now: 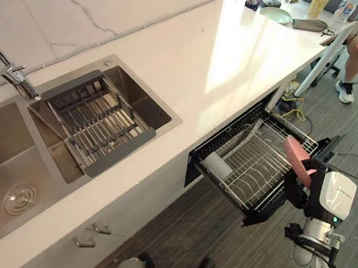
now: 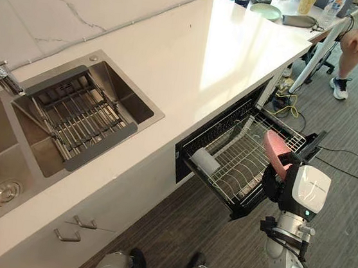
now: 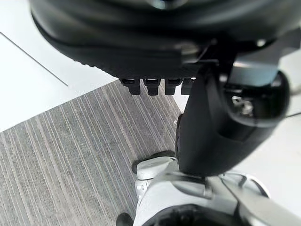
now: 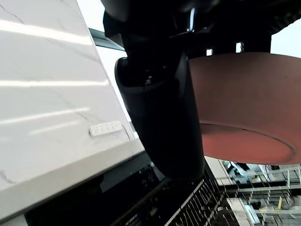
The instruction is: Walk over to the sink, pick up the cup, carry it to the dishwasher, place the cup inside the dishwasher, then close the dishwasher door
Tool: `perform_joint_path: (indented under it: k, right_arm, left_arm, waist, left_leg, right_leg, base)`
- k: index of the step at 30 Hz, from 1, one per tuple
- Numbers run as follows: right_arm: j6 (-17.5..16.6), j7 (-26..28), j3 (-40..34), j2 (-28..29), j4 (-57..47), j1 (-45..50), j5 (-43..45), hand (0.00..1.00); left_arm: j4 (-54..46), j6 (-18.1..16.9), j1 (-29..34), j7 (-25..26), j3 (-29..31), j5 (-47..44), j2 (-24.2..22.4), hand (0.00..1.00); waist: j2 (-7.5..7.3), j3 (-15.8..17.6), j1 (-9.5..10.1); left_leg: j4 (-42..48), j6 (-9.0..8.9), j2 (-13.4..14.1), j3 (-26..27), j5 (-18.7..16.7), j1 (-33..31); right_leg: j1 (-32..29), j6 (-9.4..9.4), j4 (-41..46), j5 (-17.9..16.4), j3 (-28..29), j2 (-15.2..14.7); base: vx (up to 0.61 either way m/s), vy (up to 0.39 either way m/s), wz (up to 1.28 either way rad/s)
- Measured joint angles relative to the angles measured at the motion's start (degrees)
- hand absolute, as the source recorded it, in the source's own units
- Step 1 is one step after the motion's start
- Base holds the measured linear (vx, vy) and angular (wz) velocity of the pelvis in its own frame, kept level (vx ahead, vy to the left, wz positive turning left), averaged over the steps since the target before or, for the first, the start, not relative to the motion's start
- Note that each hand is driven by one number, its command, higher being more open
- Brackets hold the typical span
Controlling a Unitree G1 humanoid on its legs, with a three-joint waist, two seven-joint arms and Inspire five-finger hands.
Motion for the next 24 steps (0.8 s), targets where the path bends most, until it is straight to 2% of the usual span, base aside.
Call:
perform_joint_path:
  k: [3,5,6,9,17,20,24]
  right_arm:
    - [2.16,0.75,1.2,-1.44,4.4,-2.61,0.5,0.0]
    - [3.76,0.73,2.25,-3.48,5.11,-6.86,1.82,0.0]
    - [4.2,0.8,2.88,-4.05,5.48,-8.36,2.23,0.0]
    - [6.11,1.05,4.36,-6.79,9.82,-15.71,2.14,0.0]
    - [9.0,2.24,7.88,-14.18,15.49,-25.38,3.97,0.0]
    - [12.16,2.72,8.07,-17.67,18.75,-30.17,4.85,0.0]
    - [17.2,3.87,9.03,-21.63,23.3,-36.07,9.64,0.0]
  left_arm:
    - [-0.17,-0.63,-0.4,-0.27,-1.79,0.01,0.07,1.0]
    - [-0.3,-1.28,-1.02,-0.97,-2.19,0.02,-0.21,1.0]
    - [-0.29,-1.3,-1.02,-1.08,-2.21,0.04,-0.23,1.0]
    - [-1.04,-1.68,-1.42,-1.92,-2.65,0.1,-0.24,1.0]
    - [-2.79,-2.01,-3.19,-2.67,-4.44,0.03,-0.15,1.0]
    - [-4.07,-2.0,-4.13,-2.94,-5.41,-0.05,-0.01,1.0]
    - [-4.71,-2.1,-5.53,-3.04,-7.31,-0.78,0.44,1.0]
  waist:
    - [1.0,0.86,0.47]
    - [2.42,2.49,0.9]
    - [2.68,2.77,0.99]
    - [3.9,5.61,2.56]
    - [4.56,10.34,2.64]
    - [5.46,11.15,2.8]
    - [6.38,11.7,3.42]
  left_leg:
    - [-0.77,0.5,-1.01,-1.9,0.99,-1.39]
    - [-1.7,0.92,-2.12,-3.92,2.12,-2.41]
    - [-1.99,0.92,-2.33,-4.35,2.36,-2.65]
    - [-2.75,0.92,-3.35,-7.38,3.52,-4.15]
    - [-6.21,2.84,-6.96,-10.43,6.24,-7.86]
    - [-6.37,3.61,-8.57,-12.95,6.79,-9.85]
    - [-6.35,4.35,-10.17,-13.08,7.27,-12.77]
  right_leg:
    - [-1.0,0.0,0.22,0.42,-1.06,-0.73]
    - [-2.06,0.01,0.63,0.86,-1.66,-1.47]
    - [-2.45,-0.02,0.75,0.98,-1.67,-1.6]
    - [-4.64,-0.26,2.08,1.25,-1.73,-2.47]
    - [-11.06,0.09,7.29,1.63,-2.38,-6.47]
    - [-13.6,0.46,9.21,1.65,-2.39,-8.07]
    - [-17.77,0.73,11.94,1.56,-1.48,-10.35]
  base:
    - [-0.05,0.041,0.22]
    - [-0.08,0.058,0.2]
    - [-0.07,0.043,0.07]
    - [-0.07,0.03,0.05]
    - [-0.03,0.077,0.11]
    - [-0.01,0.084,0.11]
    - [-0.01,0.08,0.04]
